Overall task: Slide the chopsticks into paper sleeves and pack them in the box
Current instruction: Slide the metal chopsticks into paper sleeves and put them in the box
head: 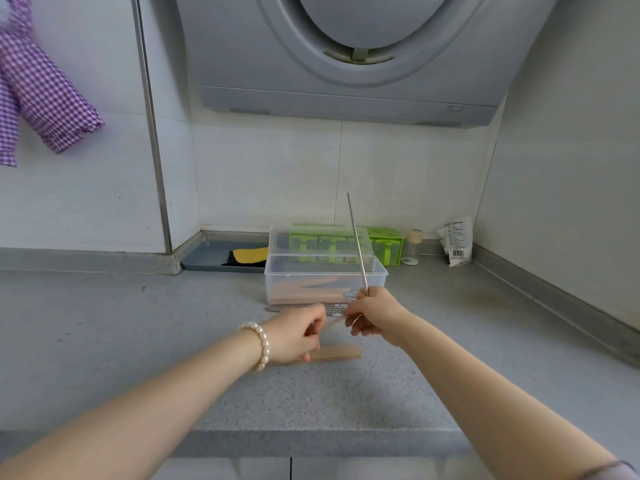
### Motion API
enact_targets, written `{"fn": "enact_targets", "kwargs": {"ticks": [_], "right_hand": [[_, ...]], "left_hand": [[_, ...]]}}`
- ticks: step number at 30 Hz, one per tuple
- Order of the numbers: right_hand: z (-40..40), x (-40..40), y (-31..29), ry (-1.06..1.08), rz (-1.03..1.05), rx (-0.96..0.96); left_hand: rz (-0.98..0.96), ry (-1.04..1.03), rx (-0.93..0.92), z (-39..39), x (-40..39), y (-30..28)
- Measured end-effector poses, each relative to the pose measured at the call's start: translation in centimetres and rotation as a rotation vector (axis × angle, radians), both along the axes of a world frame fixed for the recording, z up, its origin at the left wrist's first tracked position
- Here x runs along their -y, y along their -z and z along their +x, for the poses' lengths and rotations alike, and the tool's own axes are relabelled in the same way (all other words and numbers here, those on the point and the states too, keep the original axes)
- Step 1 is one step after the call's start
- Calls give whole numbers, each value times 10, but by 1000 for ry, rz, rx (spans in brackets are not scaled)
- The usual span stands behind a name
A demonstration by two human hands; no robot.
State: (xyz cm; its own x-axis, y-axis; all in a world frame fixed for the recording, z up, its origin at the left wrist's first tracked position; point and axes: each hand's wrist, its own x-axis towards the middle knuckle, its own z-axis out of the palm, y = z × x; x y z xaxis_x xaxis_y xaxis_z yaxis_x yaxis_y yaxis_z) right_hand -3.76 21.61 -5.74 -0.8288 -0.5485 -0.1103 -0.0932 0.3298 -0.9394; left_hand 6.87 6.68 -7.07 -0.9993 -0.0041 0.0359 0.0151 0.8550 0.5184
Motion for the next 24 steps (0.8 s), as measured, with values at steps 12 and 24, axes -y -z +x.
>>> {"fn": "enact_targets", "kwargs": {"ticks": [12, 24], "right_hand": [[21, 3, 2, -152, -154, -41], [-15, -49, -35, -126, 214, -582]], "left_hand": [[790, -123, 241, 2, 9, -14], [943, -154, 244, 10, 28, -20]]}}
